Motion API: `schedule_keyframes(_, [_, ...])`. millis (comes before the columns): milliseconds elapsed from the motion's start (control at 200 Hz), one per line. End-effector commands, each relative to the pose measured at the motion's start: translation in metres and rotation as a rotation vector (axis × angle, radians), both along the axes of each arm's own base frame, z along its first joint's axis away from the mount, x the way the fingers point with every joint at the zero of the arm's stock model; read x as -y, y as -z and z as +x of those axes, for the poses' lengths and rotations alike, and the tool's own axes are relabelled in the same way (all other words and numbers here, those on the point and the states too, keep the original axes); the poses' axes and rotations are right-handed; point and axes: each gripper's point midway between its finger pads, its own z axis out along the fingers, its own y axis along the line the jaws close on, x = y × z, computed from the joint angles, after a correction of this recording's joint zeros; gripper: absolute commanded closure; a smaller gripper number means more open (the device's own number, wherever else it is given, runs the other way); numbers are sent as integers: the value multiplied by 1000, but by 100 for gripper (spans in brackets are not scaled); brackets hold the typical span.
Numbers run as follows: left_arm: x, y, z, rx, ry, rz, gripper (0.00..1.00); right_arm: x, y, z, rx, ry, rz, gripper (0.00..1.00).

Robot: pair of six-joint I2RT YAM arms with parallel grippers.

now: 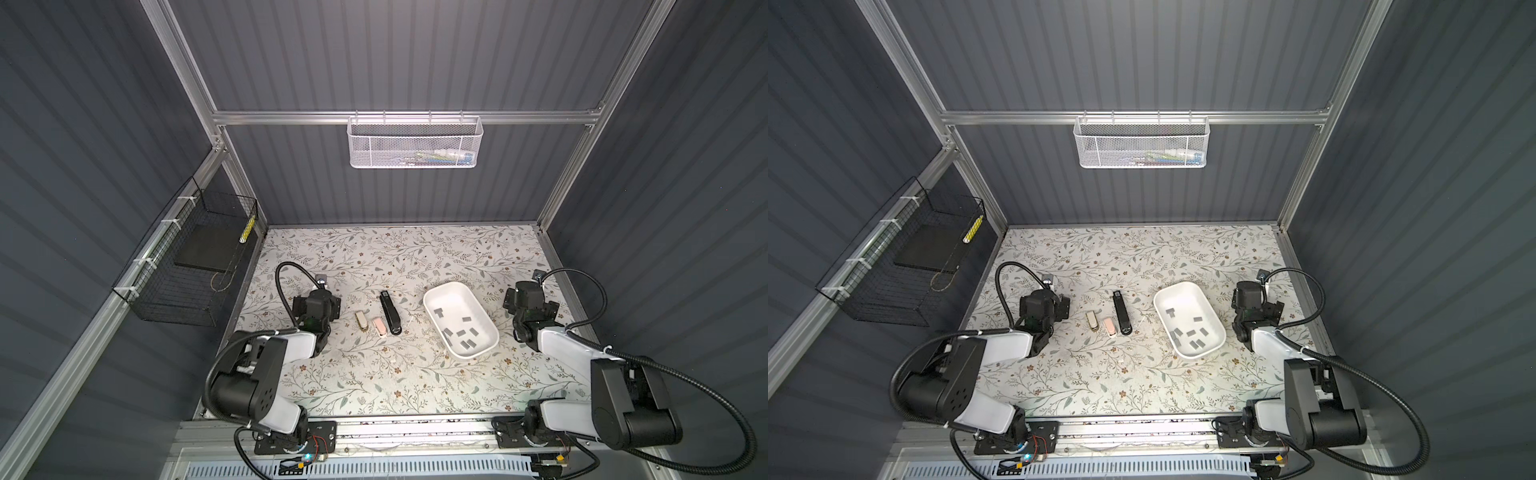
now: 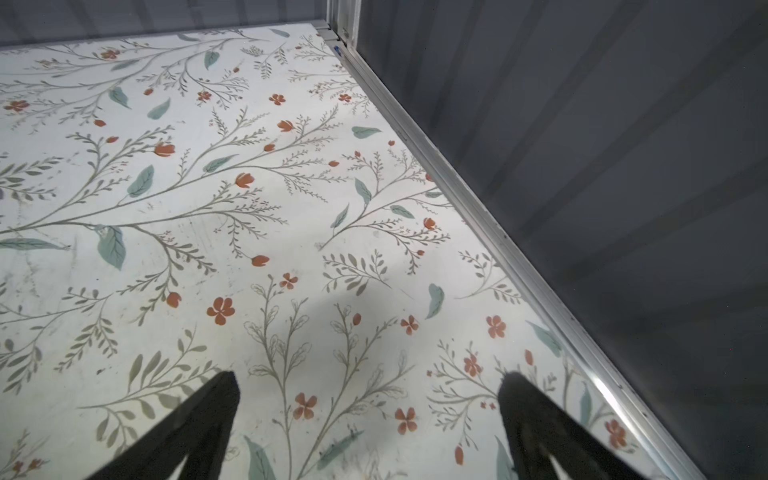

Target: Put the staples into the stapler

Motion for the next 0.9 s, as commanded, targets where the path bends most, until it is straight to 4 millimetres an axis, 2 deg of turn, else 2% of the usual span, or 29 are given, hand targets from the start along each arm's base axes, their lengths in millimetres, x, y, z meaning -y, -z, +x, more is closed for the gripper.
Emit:
schedule_keyframes(0, [2, -27, 34, 96, 20, -66, 0, -12, -39, 21, 221, -105, 12, 1])
schedule_keyframes(105, [-3, -21, 39, 147, 53, -190, 0, -13, -44, 22, 277, -133, 23, 1])
schedule_keyframes(195, [-18, -13, 35, 179, 22, -247, 0, -14, -44, 25, 284, -155, 36, 1])
schedule_keyframes(285, [-19, -12, 34, 197, 17, -249, 1, -22, -41, 24, 291, -216, 33, 1])
schedule_keyframes(345, [-18, -12, 34, 197, 25, -249, 0, -23, -36, 20, 358, -231, 20, 1])
schedule_keyframes(385, [-18, -12, 34, 196, 27, -249, 0, -25, -40, 21, 408, -250, 4, 1])
schedule_keyframes(445, [-16, -11, 33, 197, 39, -251, 1, -28, -28, 25, 356, -272, 23, 1])
schedule_keyframes(535, [-13, -15, 26, 235, 64, -253, 0, -26, -30, 28, 371, -260, 16, 1])
schedule_keyframes(595, [-25, -18, 25, 262, -10, -247, 0, -24, -24, 34, 313, -245, 33, 1])
schedule_keyframes(645, [-36, -15, 28, 243, -85, -239, 0, -23, -25, 33, 331, -247, 34, 1])
schedule_keyframes(896, [-31, -14, 30, 228, -68, -221, 0, -22, -26, 33, 333, -245, 34, 1])
